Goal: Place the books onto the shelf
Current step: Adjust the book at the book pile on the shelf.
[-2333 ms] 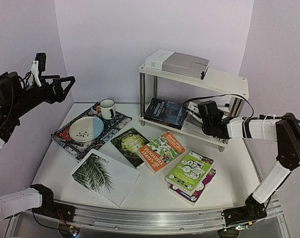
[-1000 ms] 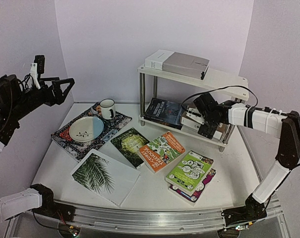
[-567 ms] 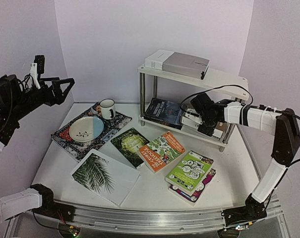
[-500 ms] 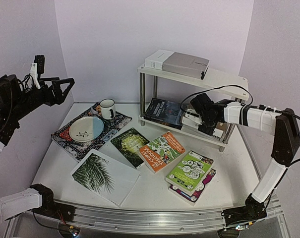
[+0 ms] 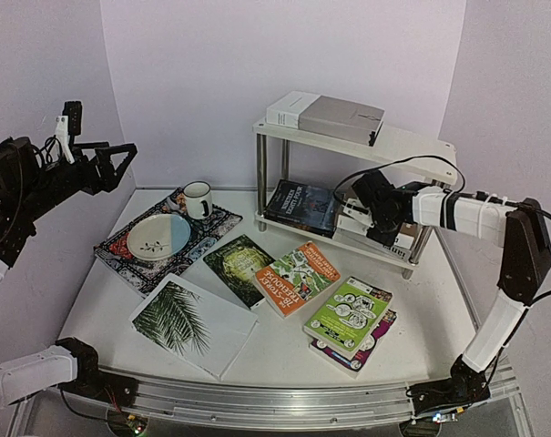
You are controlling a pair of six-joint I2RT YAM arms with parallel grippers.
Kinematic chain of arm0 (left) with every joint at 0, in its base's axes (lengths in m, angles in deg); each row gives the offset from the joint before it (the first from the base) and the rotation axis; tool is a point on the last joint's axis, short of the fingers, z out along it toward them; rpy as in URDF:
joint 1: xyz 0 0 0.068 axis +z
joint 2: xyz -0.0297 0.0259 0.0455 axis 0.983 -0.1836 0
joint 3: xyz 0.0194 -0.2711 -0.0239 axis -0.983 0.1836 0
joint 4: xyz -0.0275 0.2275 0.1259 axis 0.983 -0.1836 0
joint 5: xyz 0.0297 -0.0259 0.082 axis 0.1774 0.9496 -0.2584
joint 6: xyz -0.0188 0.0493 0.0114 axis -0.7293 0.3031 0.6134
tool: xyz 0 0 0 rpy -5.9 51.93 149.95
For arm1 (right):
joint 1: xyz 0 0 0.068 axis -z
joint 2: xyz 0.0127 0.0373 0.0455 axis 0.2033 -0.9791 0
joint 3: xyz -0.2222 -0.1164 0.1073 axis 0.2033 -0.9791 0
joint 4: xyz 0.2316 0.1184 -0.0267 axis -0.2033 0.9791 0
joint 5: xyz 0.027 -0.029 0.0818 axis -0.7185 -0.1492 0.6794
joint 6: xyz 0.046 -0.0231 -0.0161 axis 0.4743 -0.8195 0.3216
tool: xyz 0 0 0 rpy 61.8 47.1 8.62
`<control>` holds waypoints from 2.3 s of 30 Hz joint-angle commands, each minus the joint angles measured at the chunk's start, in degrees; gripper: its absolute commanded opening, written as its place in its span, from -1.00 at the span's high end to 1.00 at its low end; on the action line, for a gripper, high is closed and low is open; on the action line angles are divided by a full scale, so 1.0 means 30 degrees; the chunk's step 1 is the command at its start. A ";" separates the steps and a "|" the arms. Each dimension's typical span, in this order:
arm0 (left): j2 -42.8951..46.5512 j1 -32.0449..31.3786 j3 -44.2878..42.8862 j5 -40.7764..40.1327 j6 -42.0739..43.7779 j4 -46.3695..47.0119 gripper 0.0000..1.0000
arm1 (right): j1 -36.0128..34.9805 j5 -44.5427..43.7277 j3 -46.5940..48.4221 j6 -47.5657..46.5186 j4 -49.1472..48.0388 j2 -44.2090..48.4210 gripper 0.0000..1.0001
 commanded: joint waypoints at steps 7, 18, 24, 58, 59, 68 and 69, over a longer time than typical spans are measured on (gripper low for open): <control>-0.0166 0.0007 0.0005 0.0350 -0.0352 0.0965 -0.99 | -0.0385 0.0882 0.1527 0.1133 0.1617 0.0341 -0.54; 0.0097 0.0031 0.0157 0.0246 -0.0622 0.0879 -0.99 | -0.2678 0.1326 0.4150 0.1148 0.1464 -0.1852 -0.59; 0.0192 0.0023 0.0199 0.0149 -0.0847 0.0753 -0.99 | -0.3150 0.1867 0.6254 0.0917 0.1441 -0.3589 -0.50; 0.0330 0.0027 0.0023 -0.0311 -0.1010 -0.0130 -0.99 | -0.2351 0.0032 0.8158 0.0440 0.0201 -0.6560 0.17; 0.0332 0.0028 0.0032 -0.0311 -0.1029 -0.0126 -0.99 | -0.2327 0.0079 0.8141 0.0416 0.0201 -0.6468 0.16; 0.0095 0.0031 0.0075 -0.0140 -0.1258 -0.0117 -0.99 | -0.3023 0.1839 0.9727 0.0968 0.0113 -0.5250 -0.10; 0.0077 0.0031 0.0115 -0.0136 -0.1288 -0.0119 -0.99 | -0.3450 0.1936 0.9841 0.0812 0.0113 -0.5137 -0.14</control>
